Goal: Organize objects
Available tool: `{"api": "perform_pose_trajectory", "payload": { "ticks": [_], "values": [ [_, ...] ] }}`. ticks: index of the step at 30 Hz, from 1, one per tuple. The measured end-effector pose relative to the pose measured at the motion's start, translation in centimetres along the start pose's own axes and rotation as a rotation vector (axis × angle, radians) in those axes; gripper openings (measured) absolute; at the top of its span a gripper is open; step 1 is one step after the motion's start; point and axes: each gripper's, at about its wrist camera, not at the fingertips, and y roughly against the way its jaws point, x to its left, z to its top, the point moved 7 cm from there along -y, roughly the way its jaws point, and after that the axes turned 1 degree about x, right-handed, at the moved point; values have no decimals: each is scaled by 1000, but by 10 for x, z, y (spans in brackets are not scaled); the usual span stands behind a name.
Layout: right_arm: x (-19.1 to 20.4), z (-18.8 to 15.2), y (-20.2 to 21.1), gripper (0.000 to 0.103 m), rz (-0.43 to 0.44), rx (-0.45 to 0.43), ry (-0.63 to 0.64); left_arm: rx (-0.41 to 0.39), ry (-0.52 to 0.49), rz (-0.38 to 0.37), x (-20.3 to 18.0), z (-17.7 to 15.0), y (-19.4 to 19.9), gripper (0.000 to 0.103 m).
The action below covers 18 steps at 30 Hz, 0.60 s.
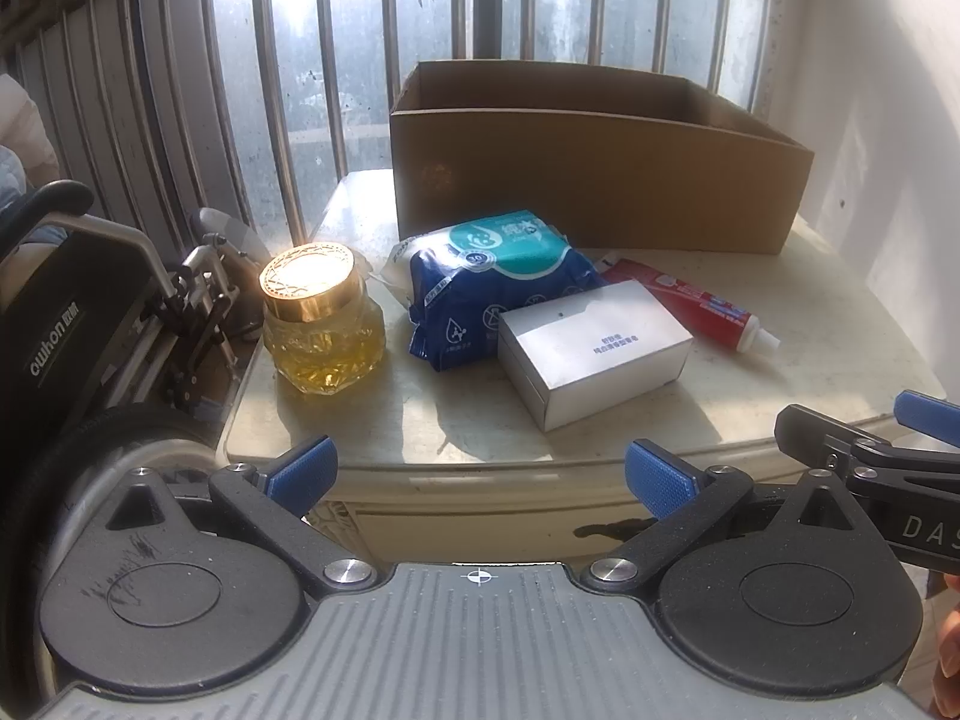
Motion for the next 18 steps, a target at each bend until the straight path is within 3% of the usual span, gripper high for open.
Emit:
{"api": "perform_pose_trajectory", "payload": {
  "ticks": [18],
  "values": [
    [0, -1, 1, 103, -3, 0, -1, 4, 4, -7, 0, -1, -1, 103]
  ]
}}
